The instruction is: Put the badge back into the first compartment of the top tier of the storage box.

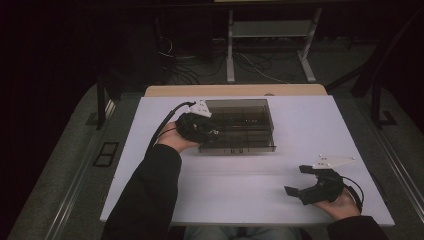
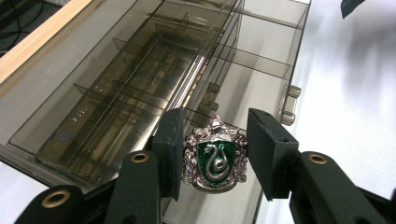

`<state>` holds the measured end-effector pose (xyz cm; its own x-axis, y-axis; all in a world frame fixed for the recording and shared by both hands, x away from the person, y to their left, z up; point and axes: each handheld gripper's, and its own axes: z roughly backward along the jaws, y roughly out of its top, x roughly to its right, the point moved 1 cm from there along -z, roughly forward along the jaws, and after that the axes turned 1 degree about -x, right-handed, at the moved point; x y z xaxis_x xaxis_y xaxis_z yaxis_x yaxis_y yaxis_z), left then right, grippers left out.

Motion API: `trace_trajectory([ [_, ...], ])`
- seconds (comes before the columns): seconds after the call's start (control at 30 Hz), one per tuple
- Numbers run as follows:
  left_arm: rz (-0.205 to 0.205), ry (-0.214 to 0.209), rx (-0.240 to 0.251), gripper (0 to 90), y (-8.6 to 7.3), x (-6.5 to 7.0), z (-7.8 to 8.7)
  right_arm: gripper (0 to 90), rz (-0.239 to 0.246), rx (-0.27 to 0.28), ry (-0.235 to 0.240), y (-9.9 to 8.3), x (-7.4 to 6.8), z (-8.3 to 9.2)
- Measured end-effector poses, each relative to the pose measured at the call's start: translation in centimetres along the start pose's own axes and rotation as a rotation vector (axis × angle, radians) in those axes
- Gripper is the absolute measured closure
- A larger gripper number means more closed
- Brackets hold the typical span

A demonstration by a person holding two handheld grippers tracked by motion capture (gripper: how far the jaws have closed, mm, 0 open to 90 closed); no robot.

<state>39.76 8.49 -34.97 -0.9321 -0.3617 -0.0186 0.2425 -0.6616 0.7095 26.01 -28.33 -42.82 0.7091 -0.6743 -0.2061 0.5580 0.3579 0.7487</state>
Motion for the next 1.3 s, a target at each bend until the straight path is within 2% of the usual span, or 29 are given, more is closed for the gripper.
trace_trajectory([
  [0.23,0.010,-0.010,-0.018,57.3,-0.6,-0.2,-0.7,1.3,0.002,-0.005,0.003,0.0,0.0,0.0],
  [0.43,0.037,-0.021,-0.013,57.3,-1.1,-0.4,-1.1,1.3,0.004,-0.011,0.003,0.0,0.0,0.0],
  [0.63,0.035,-0.030,-0.025,57.3,-1.3,-0.3,-1.7,1.3,0.008,-0.010,0.003,0.0,0.0,-0.1],
  [0.9,0.057,-0.046,-0.034,57.3,-1.6,-0.3,-2.3,1.3,0.013,-0.015,0.007,0.0,-0.1,-0.1],
  [1.03,0.061,-0.053,-0.038,57.3,-1.7,-0.4,-2.5,1.3,0.014,-0.013,0.006,0.0,-0.1,-0.1],
  [1.1,0.076,-0.052,-0.036,57.2,-1.9,-0.4,-2.6,1.3,0.015,-0.014,0.006,0.0,-0.1,-0.1],
  [1.17,0.062,-0.055,-0.043,57.1,-2.0,-0.4,-2.7,1.3,0.012,-0.017,0.006,0.0,-0.1,-0.2],
  [1.3,0.079,-0.064,-0.041,56.8,-2.0,-0.5,-2.6,1.3,0.015,-0.019,0.007,0.0,-0.2,-0.3],
])
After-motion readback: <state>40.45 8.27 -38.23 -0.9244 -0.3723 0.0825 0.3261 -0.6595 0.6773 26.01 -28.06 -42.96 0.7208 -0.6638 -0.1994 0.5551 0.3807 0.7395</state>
